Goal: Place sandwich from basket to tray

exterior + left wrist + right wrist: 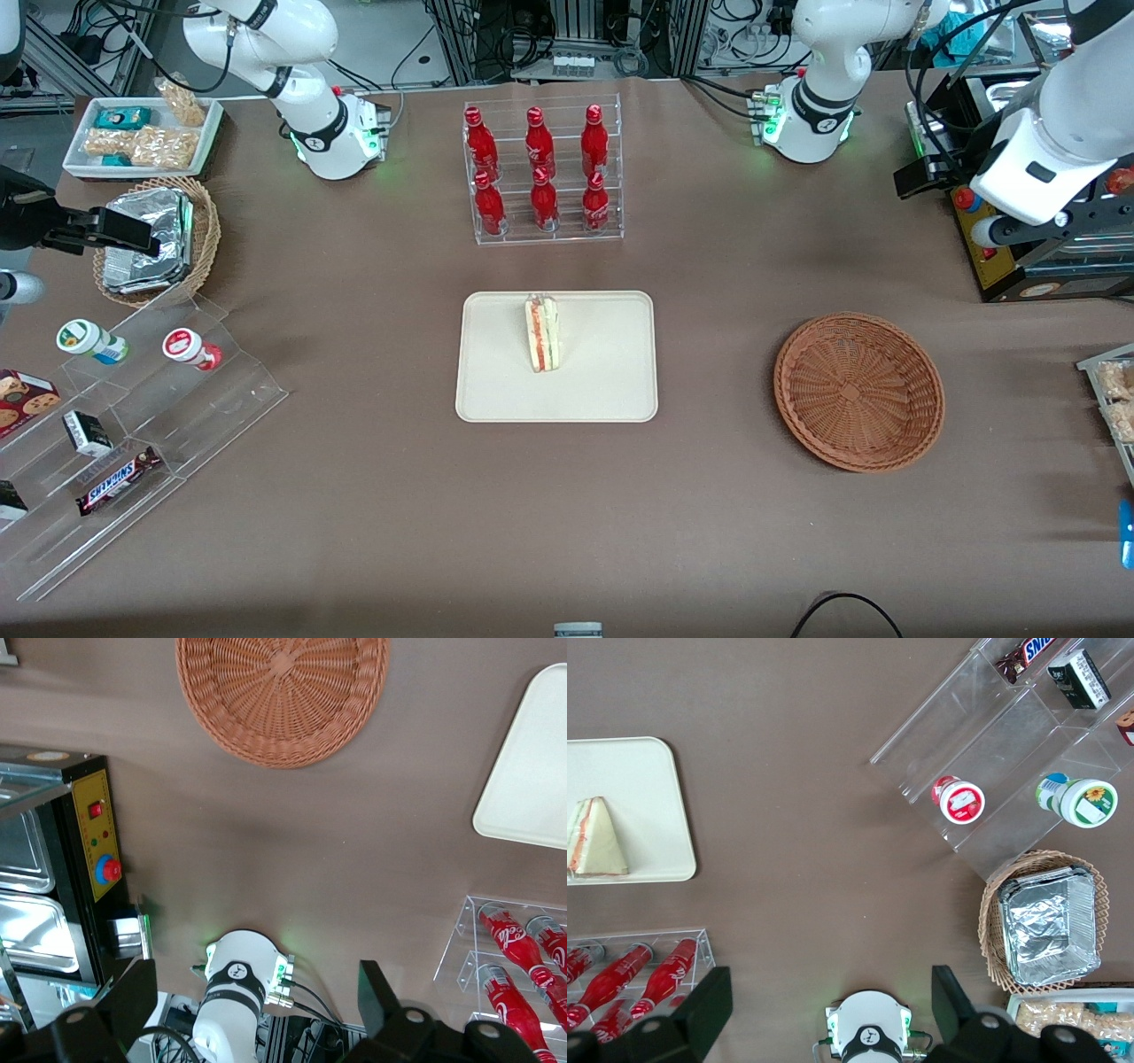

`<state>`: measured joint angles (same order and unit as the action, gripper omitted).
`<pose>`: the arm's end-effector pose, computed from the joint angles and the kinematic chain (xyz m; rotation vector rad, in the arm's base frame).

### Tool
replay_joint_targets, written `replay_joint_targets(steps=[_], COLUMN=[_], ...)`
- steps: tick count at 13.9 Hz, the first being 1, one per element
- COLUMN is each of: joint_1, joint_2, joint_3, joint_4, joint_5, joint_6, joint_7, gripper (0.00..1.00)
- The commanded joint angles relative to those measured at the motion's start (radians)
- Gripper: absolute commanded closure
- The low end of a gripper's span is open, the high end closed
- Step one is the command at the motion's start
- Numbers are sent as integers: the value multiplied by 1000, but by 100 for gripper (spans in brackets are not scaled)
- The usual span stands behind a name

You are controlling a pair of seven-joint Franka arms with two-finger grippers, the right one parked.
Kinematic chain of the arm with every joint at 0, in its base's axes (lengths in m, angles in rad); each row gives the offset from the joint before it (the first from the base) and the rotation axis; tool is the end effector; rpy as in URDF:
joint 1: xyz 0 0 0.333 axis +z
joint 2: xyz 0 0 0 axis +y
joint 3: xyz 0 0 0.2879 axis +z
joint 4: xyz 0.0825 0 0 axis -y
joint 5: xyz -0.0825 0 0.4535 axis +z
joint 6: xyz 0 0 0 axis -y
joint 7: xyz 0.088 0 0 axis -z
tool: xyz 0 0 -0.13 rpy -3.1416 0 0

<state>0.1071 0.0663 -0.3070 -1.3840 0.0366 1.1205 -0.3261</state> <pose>0.5727 -0.1044 0.6015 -2.9986 -0.2013 0.4724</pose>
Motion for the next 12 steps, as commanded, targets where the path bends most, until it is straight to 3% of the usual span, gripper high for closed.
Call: replay_joint_targets(steps=[1,12], joint_1=[-75,-75], joint_2=[-13,-40], joint_3=[69,72], joint_4=[5,5], joint_5=[-14,-35], joint_6=[19,27], joint_7=[16,4], gripper=[0,0])
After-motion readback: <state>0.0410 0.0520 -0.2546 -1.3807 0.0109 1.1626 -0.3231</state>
